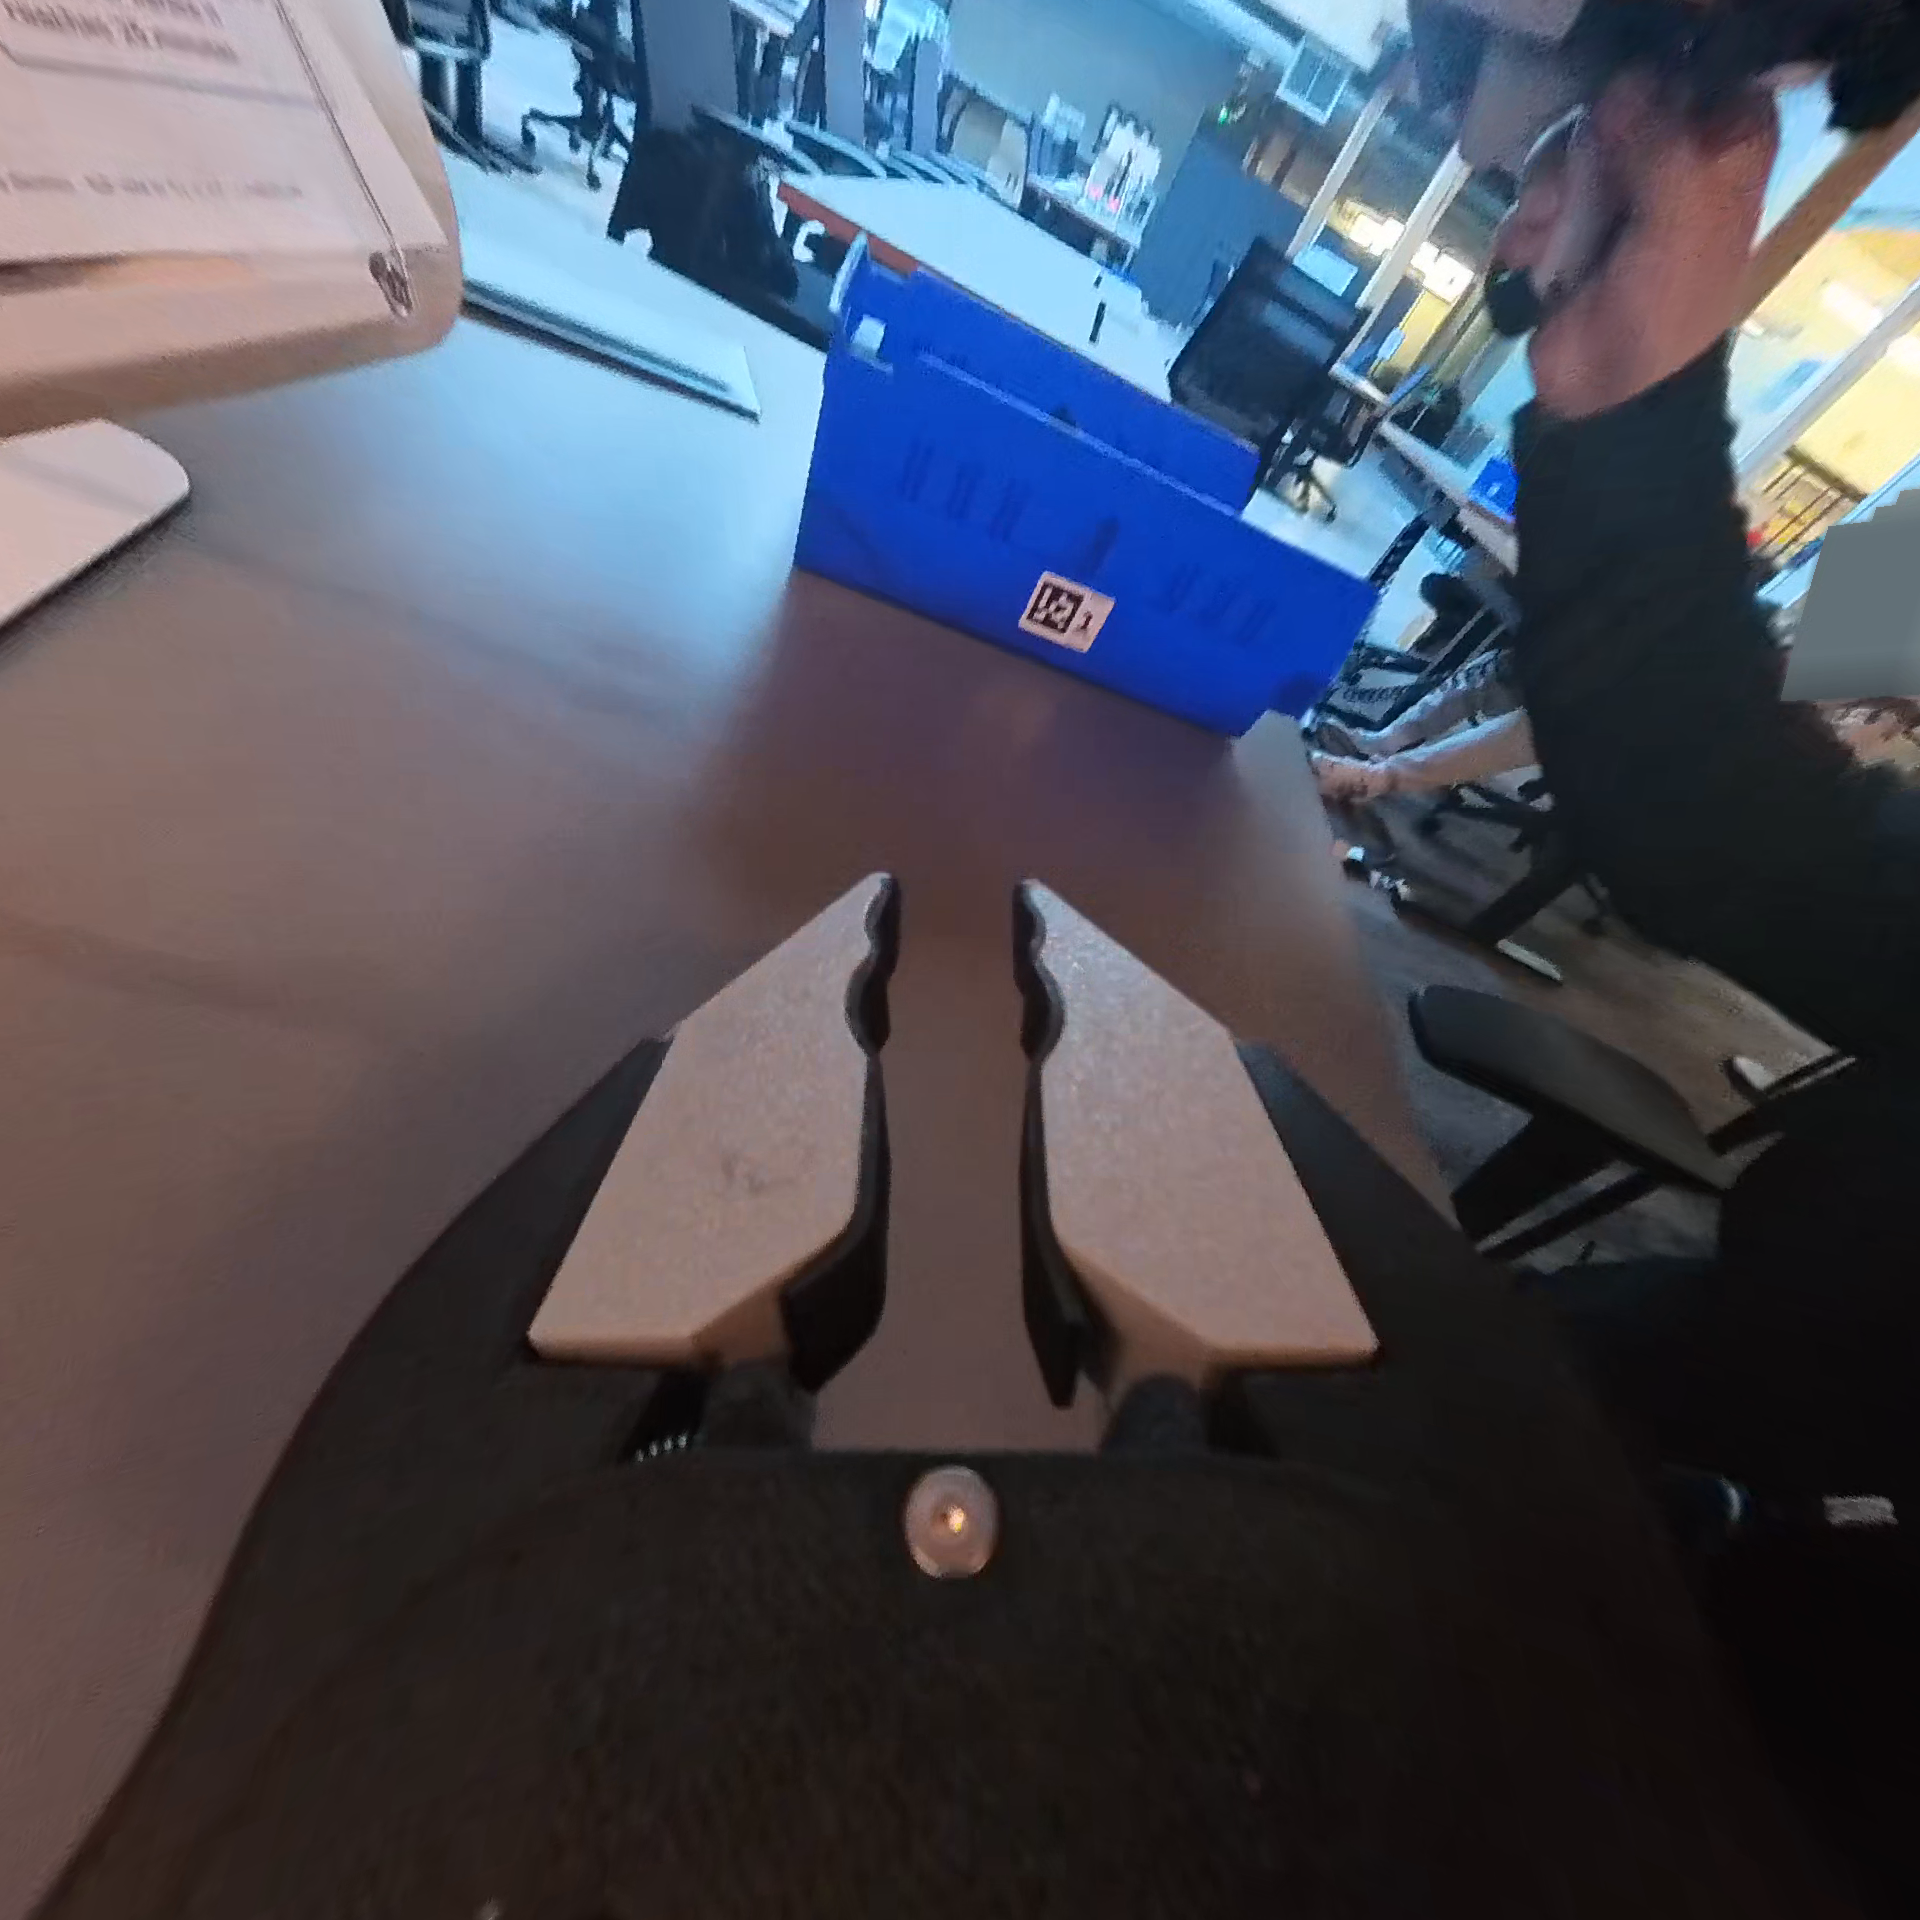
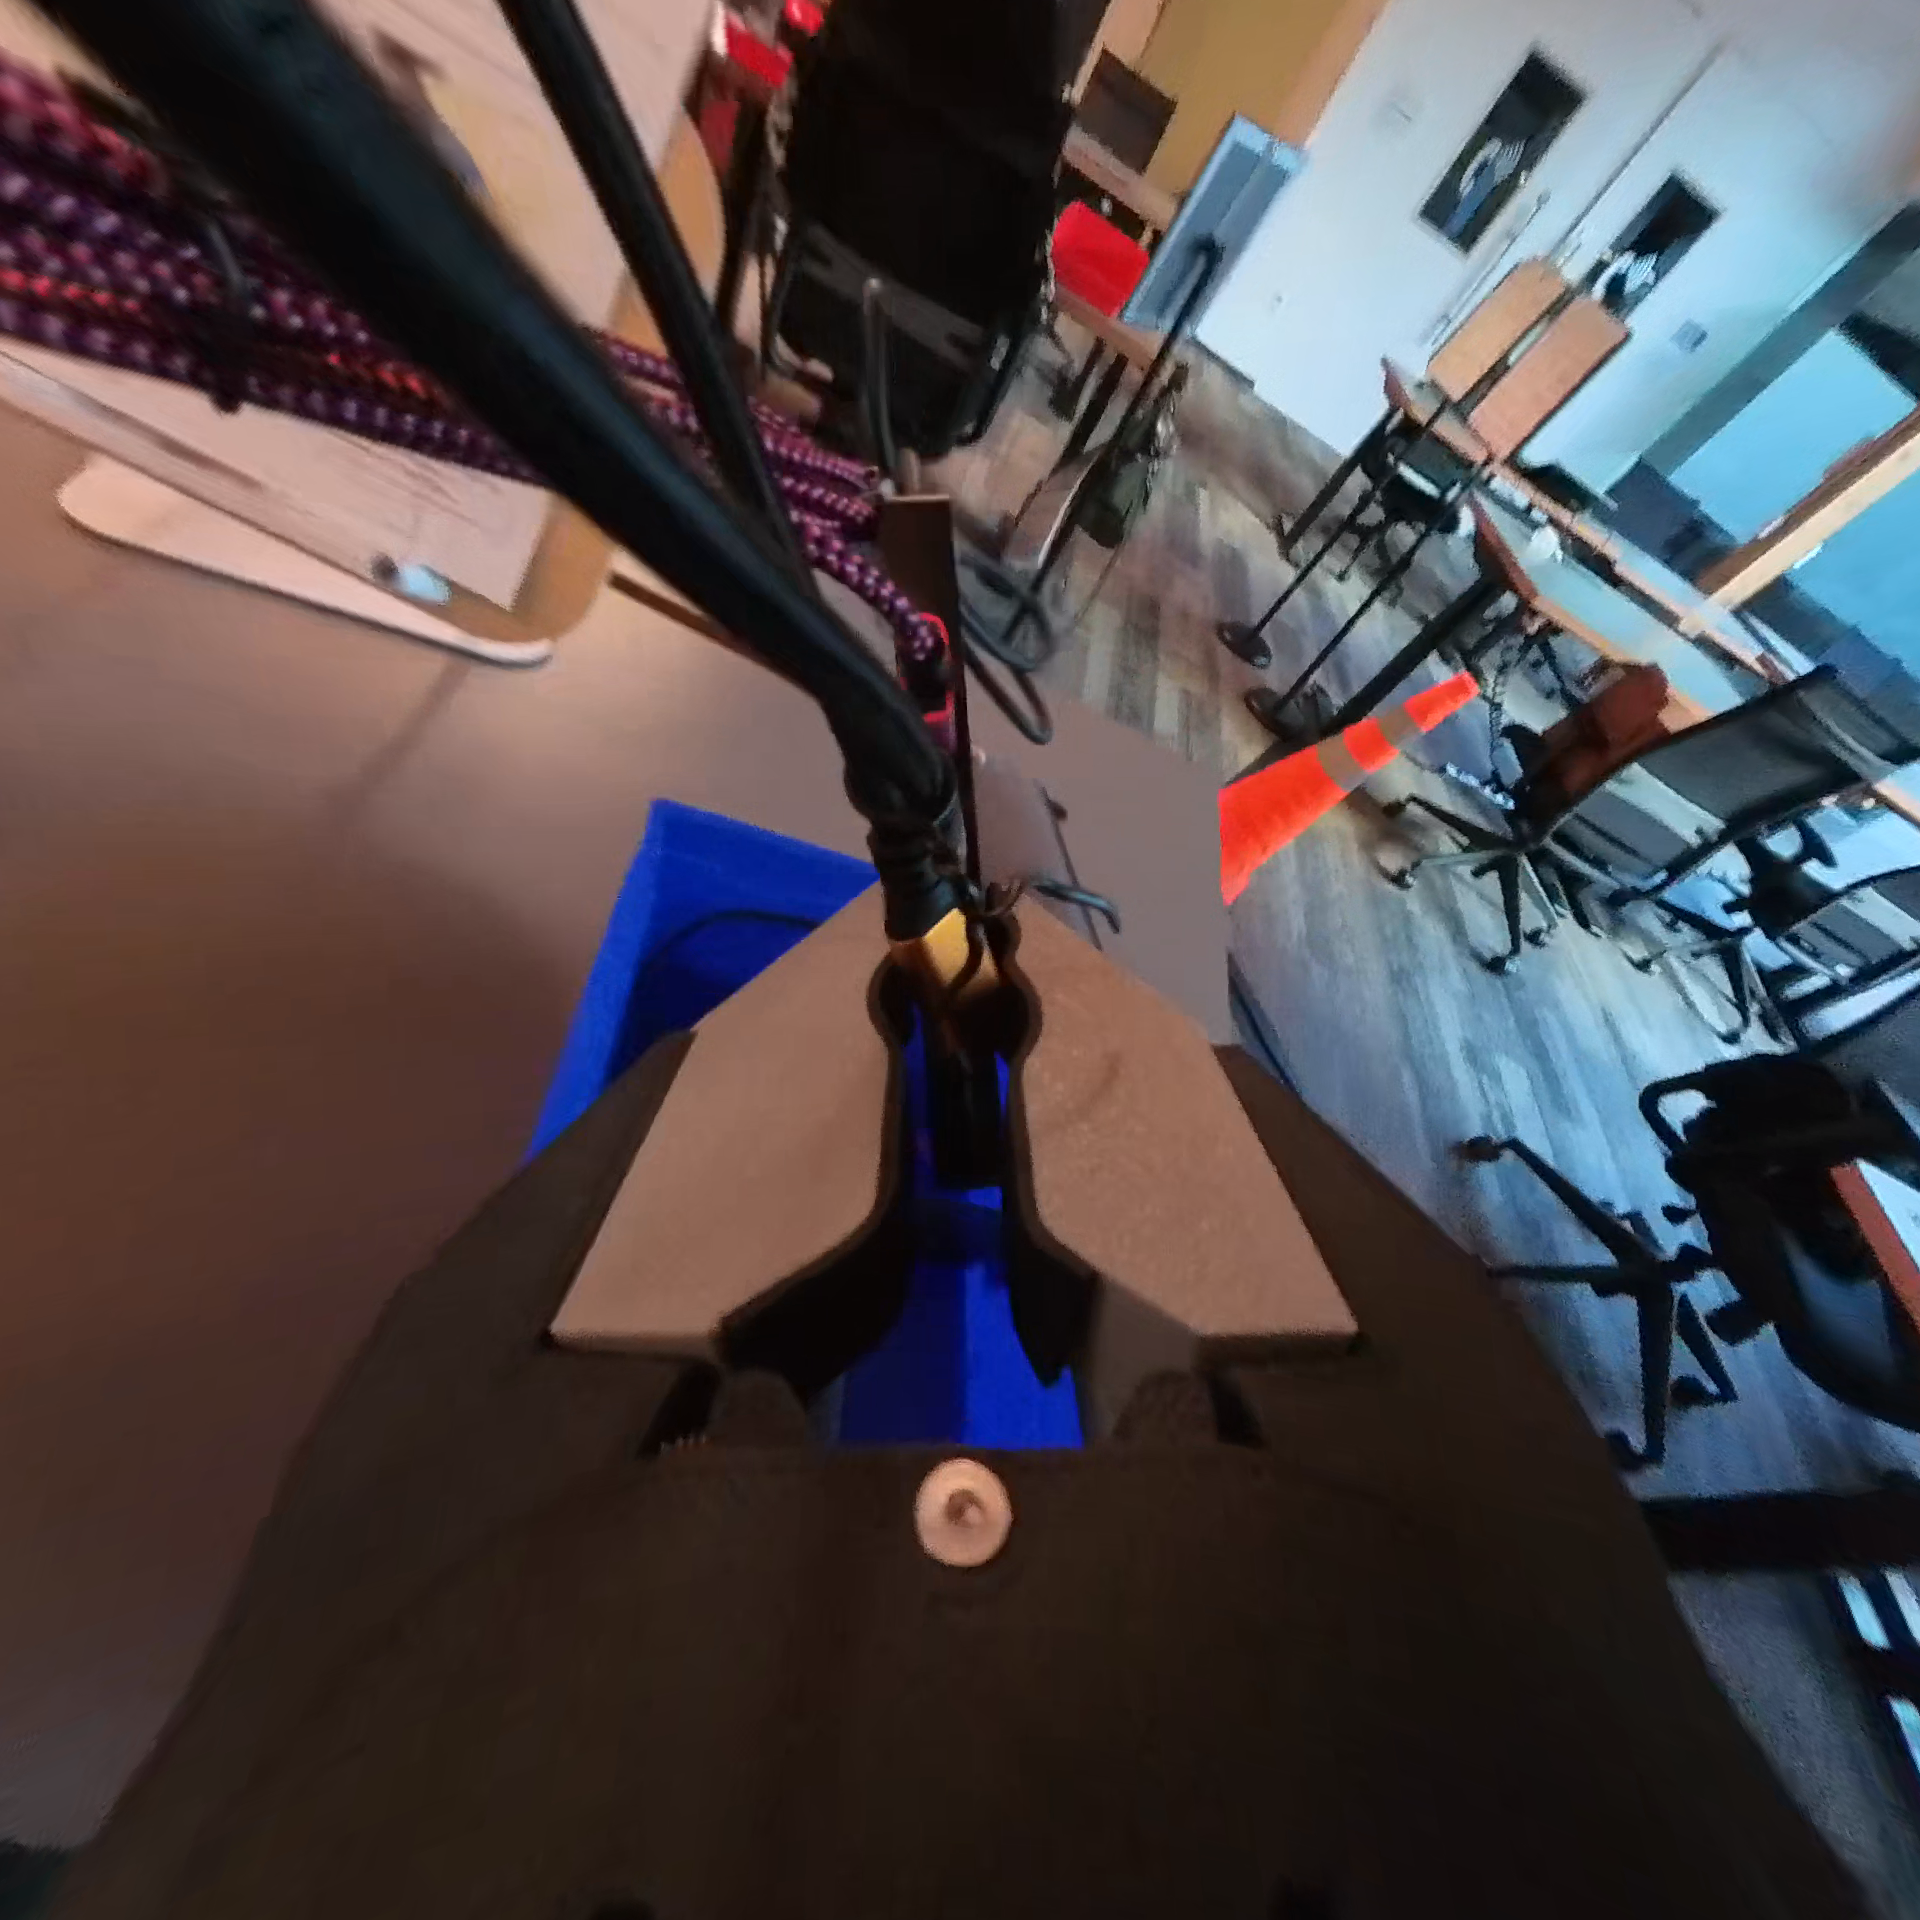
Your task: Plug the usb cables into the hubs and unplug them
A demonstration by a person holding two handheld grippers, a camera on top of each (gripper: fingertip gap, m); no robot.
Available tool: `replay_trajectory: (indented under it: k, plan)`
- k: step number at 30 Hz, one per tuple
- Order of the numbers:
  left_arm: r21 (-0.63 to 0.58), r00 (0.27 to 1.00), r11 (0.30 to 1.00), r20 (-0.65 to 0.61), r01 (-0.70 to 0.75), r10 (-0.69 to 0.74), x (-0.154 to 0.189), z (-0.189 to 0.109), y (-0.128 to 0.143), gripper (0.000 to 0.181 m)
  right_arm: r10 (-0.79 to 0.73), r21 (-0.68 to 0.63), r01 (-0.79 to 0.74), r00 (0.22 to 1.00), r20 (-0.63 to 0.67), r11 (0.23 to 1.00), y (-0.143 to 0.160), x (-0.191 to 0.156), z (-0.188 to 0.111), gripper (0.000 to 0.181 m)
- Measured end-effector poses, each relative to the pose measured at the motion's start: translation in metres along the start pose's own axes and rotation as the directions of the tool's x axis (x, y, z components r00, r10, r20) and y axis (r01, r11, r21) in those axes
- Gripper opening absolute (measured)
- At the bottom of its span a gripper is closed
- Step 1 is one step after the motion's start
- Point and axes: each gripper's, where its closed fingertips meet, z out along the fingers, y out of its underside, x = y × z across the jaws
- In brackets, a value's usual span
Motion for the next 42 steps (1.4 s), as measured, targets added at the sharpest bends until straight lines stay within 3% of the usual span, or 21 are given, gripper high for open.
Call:
replay_trajectory:
  k: [5, 8, 10, 14, 16, 18, 19, 26, 28, 31, 35, 37, 39, 42]
  plan:
    - [-0.070, 1.000, 0.997, -0.004, 0.027, -0.027, -0.004, 0.011, 0.015, 0.019, -0.104, -0.276, 0.116, 0.993, 0.059, 0.954, 0.059, 0.030, 0.035, 0.011]
    - [-0.057, 1.000, 0.998, -0.003, 0.028, -0.029, -0.005, 0.011, 0.013, 0.017, -0.203, -0.486, 0.251, 0.968, 0.150, 0.837, 0.106, 0.039, 0.062, 0.010]
    - [-0.054, 0.999, 0.998, 0.000, 0.032, -0.032, -0.006, 0.010, 0.013, 0.016, -0.250, -0.557, 0.333, 0.942, 0.222, 0.760, 0.130, 0.038, 0.078, 0.011]
    - [-0.052, 0.999, 0.998, -0.004, 0.040, -0.040, -0.006, 0.009, 0.012, 0.016, -0.190, -0.595, 0.352, 0.929, 0.318, 0.723, 0.149, 0.024, 0.091, 0.009]
    - [-0.055, 0.999, 0.998, -0.008, 0.042, -0.042, -0.006, 0.009, 0.013, 0.016, -0.072, -0.636, 0.332, 0.914, 0.399, 0.697, 0.162, 0.008, 0.083, 0.008]
    - [-0.062, 0.999, 0.997, -0.013, 0.045, -0.046, -0.005, 0.010, 0.014, 0.016, 0.053, -0.740, 0.333, 0.894, 0.445, 0.584, 0.191, -0.002, 0.070, 0.011]
    - [-0.068, 0.999, 0.997, -0.015, 0.045, -0.046, -0.004, 0.010, 0.015, 0.016, 0.030, -0.768, 0.327, 0.912, 0.410, 0.550, 0.199, 0.006, 0.071, 0.008]
    - [-0.095, 0.999, 0.995, -0.021, 0.033, -0.036, -0.001, 0.011, 0.019, 0.015, 0.108, -0.818, 0.166, 0.958, 0.267, 0.550, 0.202, 0.027, 0.079, 0.030]
    - [-0.094, 0.999, 0.995, -0.024, 0.036, -0.039, -0.001, 0.011, 0.019, 0.015, 0.115, -0.848, 0.144, 0.966, 0.233, 0.510, 0.210, 0.031, 0.080, 0.030]
    - [-0.091, 0.999, 0.995, -0.025, 0.044, -0.046, -0.001, 0.009, 0.019, 0.015, 0.148, -0.854, 0.110, 0.966, 0.213, 0.508, 0.205, 0.032, 0.078, 0.032]
    - [-0.073, 0.995, 0.994, -0.042, 0.085, -0.088, -0.004, 0.006, 0.017, 0.015, 0.248, -0.830, 0.064, 0.939, 0.238, 0.554, 0.184, 0.033, 0.056, 0.036]
    - [-0.065, 0.993, 0.992, -0.054, 0.105, -0.109, -0.004, 0.005, 0.016, 0.015, 0.223, -0.814, 0.035, 0.954, 0.200, 0.580, 0.174, 0.052, 0.050, 0.036]
    - [-0.068, 0.991, 0.991, -0.058, 0.118, -0.122, -0.005, 0.006, 0.016, 0.015, 0.226, -0.789, -0.007, 0.960, 0.167, 0.614, 0.160, 0.065, 0.050, 0.034]
    - [-0.075, 0.990, 0.990, -0.056, 0.123, -0.127, -0.006, 0.007, 0.016, 0.015, 0.233, -0.738, 0.032, 0.939, 0.253, 0.674, 0.143, 0.052, 0.063, 0.033]
